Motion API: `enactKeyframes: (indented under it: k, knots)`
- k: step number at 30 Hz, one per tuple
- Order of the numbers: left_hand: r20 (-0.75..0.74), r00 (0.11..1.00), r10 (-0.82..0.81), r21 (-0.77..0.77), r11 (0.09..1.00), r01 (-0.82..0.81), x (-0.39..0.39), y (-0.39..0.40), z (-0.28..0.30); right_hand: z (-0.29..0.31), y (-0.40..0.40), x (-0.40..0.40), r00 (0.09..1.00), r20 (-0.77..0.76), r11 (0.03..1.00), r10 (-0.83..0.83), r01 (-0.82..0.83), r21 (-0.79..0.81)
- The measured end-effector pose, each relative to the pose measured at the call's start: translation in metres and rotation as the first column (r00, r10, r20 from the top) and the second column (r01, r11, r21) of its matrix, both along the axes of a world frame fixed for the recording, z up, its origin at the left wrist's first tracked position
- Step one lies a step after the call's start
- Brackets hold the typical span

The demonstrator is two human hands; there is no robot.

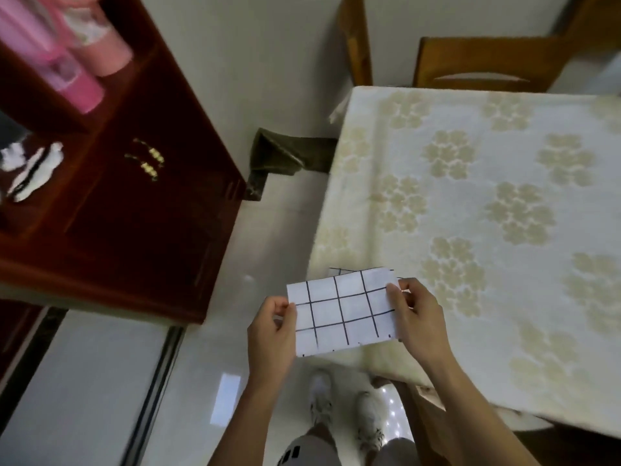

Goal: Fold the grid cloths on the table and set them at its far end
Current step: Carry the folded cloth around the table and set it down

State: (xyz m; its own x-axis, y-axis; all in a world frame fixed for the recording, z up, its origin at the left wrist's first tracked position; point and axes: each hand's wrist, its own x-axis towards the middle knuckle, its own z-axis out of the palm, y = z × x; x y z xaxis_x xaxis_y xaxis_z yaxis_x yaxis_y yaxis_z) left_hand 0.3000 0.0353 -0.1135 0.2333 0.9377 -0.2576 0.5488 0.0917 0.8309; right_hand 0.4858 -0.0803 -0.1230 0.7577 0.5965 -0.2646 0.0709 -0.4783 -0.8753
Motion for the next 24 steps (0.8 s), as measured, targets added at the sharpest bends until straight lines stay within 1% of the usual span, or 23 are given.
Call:
enactKeyframes:
  k: [4,7,10,13,15,18,24]
  knots:
    - [0.069,0.987,-0.147,-0.098,0.983,0.153,0.022,0.026,-0.013,-0.002,-0.003,0.012,0.992,-0.010,0.992,-0.125,0.125,-0.028]
    - [0.103,0.969,-0.226,-0.129,0.963,0.238,0.035,0.042,-0.021,-0.008,-0.004,0.021,0.981,-0.006,0.979,-0.191,0.191,-0.072]
    - [0.108,0.956,-0.272,-0.154,0.946,0.286,0.048,0.054,-0.027,-0.014,-0.003,0.029,0.975,0.017,0.970,-0.220,0.220,-0.101]
    - [0.098,0.946,-0.308,-0.162,0.933,0.320,0.060,0.063,-0.035,-0.023,0.001,0.038,0.977,0.049,0.967,-0.205,0.210,-0.143]
    - [0.066,0.940,-0.334,-0.161,0.927,0.340,0.068,0.069,-0.044,-0.033,0.004,0.044,0.979,0.072,0.960,-0.192,0.202,-0.192]
    - [-0.026,0.932,-0.361,-0.171,0.921,0.351,0.081,0.079,-0.062,-0.054,0.009,0.053,0.986,0.081,0.947,-0.147,0.164,-0.275]
    - [-0.214,0.871,-0.442,-0.157,0.896,0.416,0.097,0.090,-0.092,-0.089,0.021,0.067,0.994,0.060,0.912,-0.095,0.111,-0.395]
